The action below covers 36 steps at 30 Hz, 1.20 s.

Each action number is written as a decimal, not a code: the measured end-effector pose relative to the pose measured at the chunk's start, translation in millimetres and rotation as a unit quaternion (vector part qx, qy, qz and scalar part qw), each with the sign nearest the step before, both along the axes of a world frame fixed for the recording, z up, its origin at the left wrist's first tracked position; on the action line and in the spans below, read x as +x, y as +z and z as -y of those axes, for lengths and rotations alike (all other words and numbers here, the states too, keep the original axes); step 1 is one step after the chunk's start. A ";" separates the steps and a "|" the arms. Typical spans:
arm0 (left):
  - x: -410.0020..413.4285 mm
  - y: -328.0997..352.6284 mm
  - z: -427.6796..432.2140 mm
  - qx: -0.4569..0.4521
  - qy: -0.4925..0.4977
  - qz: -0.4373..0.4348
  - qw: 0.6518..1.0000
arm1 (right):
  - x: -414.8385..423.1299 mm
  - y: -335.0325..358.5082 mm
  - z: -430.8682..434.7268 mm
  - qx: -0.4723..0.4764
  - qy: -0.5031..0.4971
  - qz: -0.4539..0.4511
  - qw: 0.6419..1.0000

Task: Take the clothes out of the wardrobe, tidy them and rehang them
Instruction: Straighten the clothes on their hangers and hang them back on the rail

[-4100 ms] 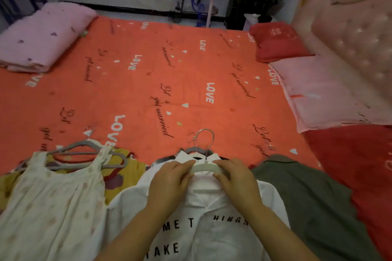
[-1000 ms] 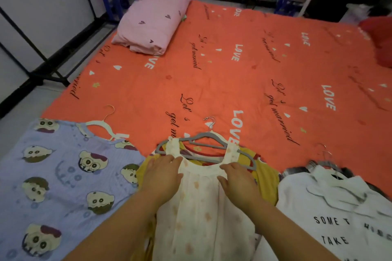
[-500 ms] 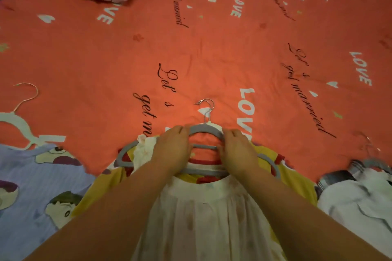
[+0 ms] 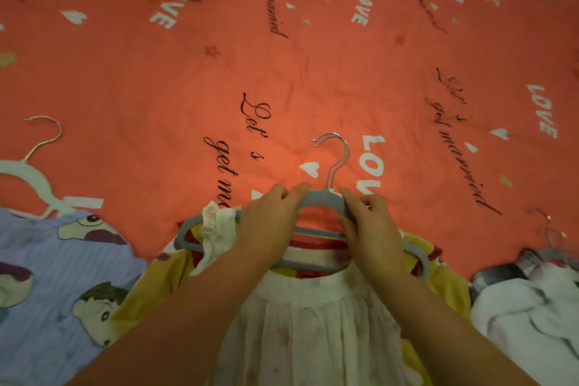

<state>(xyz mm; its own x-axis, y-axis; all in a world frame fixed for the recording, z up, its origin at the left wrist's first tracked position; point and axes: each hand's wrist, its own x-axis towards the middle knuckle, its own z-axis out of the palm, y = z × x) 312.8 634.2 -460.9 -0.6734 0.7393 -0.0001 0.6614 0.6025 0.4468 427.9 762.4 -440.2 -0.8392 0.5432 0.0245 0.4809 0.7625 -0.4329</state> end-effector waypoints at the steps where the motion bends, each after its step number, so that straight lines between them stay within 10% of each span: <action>1: 5.1 14.8 5.7 0.006 -0.011 -0.003 1.000 | 6.8 14.5 5.5 0.004 0.008 -0.018 1.000; 15: 105.6 257.5 145.4 0.112 -0.019 -0.061 0.992 | 96.8 242.4 124.1 0.021 0.078 -0.166 0.983; 36: 238.5 414.1 556.8 0.304 0.111 -0.099 0.941 | 195.8 421.6 511.0 0.163 0.197 -0.310 0.916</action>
